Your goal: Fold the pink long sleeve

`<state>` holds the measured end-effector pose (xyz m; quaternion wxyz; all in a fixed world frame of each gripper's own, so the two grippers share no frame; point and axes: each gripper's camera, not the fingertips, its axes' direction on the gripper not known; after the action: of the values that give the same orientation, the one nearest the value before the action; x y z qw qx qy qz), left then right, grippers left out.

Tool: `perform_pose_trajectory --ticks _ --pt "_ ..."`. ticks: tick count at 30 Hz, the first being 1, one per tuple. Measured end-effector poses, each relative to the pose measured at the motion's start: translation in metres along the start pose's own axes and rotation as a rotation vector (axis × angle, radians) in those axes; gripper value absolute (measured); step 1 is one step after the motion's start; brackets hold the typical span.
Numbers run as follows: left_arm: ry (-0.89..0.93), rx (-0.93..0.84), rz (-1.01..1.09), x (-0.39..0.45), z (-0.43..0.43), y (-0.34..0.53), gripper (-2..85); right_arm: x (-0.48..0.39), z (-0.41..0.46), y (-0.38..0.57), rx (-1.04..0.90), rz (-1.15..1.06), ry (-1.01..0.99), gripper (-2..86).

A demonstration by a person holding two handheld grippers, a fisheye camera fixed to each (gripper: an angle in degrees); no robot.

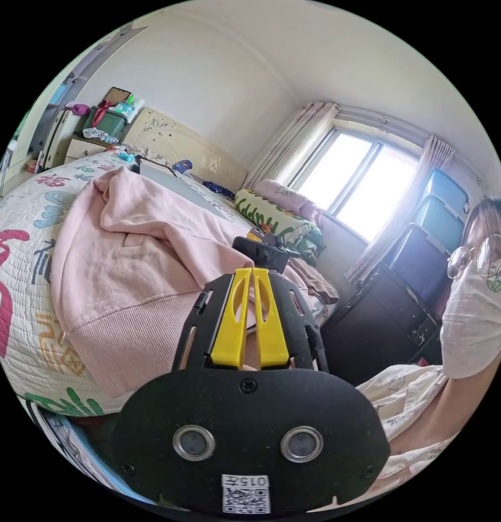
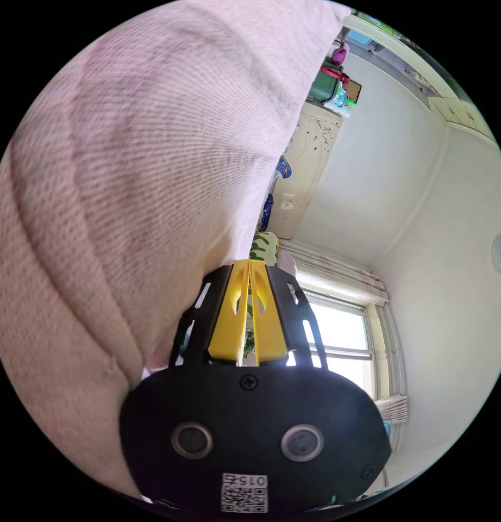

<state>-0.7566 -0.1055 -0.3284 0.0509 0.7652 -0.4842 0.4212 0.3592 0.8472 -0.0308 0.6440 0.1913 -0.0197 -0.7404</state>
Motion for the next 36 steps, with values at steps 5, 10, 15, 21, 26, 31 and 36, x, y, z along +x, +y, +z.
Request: perform_pose_trajectory --ticks 5,10,15,21,26,31,36 --pt "0.046 -0.052 0.002 -0.004 0.014 -0.006 -0.9 -0.027 0.012 0.029 0.000 -0.003 -0.001 -1.0" --pt "0.034 -0.066 0.022 -0.006 0.018 -0.012 -0.9 -0.045 0.019 0.054 0.001 -0.005 -0.002 -1.0" --pt "-0.086 -0.072 0.047 -0.016 0.021 -0.029 -0.9 -0.059 0.023 0.076 0.001 -0.006 -0.002 -1.0" --pt "-0.072 -0.064 0.022 -0.033 0.019 -0.031 -0.9 -0.070 0.023 0.100 0.001 -0.008 -0.002 -1.0" --pt "-0.057 -0.062 0.011 -0.046 0.014 -0.032 -0.9 -0.074 0.020 0.116 0.002 -0.009 -0.003 -1.0" --pt "-0.023 -0.072 0.009 -0.055 0.012 -0.030 -0.9 -0.074 0.014 0.126 0.002 -0.010 -0.003 -1.0" --pt "-0.019 -0.069 0.003 -0.064 0.006 -0.026 -0.9 -0.069 0.006 0.130 0.003 -0.010 -0.004 -1.0"
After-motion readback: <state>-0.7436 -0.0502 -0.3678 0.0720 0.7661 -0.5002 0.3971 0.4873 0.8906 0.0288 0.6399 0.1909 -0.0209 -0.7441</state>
